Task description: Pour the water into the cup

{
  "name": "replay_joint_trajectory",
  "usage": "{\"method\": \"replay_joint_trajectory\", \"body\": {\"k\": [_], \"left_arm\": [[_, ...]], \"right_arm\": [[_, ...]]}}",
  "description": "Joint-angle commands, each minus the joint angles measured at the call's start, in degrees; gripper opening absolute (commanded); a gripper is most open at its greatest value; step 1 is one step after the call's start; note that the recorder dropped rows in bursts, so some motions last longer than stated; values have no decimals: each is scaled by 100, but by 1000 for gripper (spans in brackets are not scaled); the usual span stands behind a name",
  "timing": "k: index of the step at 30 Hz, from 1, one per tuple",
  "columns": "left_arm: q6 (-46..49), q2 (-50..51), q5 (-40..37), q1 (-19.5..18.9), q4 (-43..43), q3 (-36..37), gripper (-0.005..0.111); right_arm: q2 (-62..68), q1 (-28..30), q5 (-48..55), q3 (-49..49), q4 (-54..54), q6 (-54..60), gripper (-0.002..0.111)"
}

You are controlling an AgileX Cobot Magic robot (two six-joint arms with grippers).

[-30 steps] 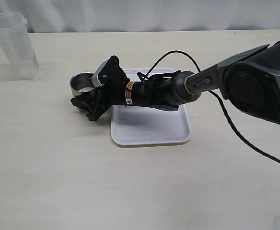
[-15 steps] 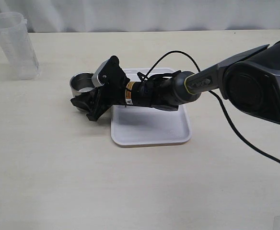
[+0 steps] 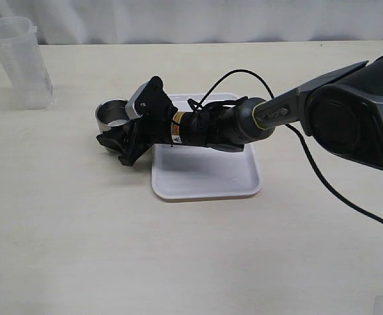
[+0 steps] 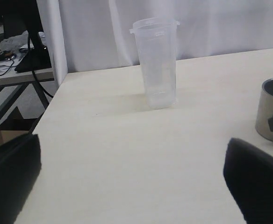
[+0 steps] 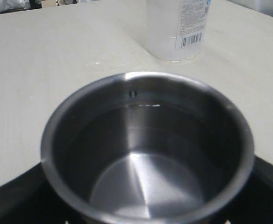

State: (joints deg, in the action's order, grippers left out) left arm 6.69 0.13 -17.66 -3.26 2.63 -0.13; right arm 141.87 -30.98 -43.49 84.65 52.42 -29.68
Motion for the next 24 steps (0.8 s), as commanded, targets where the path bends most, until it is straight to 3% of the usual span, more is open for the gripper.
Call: {"method": "replay_joint_trajectory", "body": {"k": [1,11,13,17,20,21,24], "left_arm": [[31,-13,15,-1,-22,13,105],[-70,-13,-1,-1,10,13,101],[-70,-13,-13,-1,21,13,87],[-70,-13,-52,-1,31,13,38],[-70,-13,-52,-1,31,13,8],[-70,-13,-52,-1,31,13,1],[-70,-13,-52,-1,31,13,0]], "right_arm": [[22,34,272,-24,71,-9,4],[22,34,272,-24,71,-9,4],[22,34,272,-24,71,-9,4],[22,34,272,-24,71,-9,4],[22,34,272,-24,71,-9,4],[22,34,272,-24,71,-9,4],[22,34,272,-24,71,-9,4]]}}
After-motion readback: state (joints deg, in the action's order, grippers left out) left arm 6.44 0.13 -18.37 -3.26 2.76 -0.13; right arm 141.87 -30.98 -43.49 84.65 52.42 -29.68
